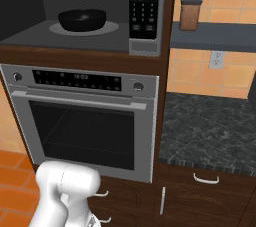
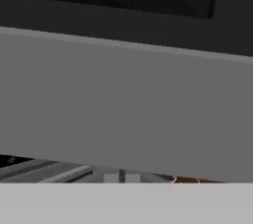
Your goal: Open the microwave, place the bowl with waffle inside the microwave, then close the microwave door and turn it on.
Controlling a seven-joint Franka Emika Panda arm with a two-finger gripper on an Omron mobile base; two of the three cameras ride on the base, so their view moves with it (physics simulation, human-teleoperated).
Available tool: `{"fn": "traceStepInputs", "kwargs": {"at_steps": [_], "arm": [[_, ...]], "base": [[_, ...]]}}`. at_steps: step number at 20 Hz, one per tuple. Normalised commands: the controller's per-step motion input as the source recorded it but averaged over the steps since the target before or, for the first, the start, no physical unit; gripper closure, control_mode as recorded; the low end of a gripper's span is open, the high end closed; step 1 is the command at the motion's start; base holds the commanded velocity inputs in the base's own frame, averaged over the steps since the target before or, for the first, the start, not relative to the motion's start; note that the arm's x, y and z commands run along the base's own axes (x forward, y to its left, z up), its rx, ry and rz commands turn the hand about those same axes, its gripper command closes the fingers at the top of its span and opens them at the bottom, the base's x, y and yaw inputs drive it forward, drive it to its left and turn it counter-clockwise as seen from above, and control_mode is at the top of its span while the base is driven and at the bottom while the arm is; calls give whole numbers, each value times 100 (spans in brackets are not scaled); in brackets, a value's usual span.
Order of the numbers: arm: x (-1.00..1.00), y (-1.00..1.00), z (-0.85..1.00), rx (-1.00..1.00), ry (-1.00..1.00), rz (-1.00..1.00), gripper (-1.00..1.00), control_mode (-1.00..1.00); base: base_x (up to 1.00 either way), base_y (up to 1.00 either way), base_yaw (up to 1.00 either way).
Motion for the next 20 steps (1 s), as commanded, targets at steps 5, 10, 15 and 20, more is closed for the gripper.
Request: {"fn": "traceStepInputs", "kwargs": {"at_steps": [5,10,15,20], "arm": [[-12,-30,53,-40,45,12,100,-100],[0,-21,51,-48,58,22,100,-100],[4,-29,64,-39,56,27,100,-100],[24,-53,62,-19,47,30,100,-100]], "base": [[0,0,0],[0,0,0],[0,0,0],[0,0,0]]}}
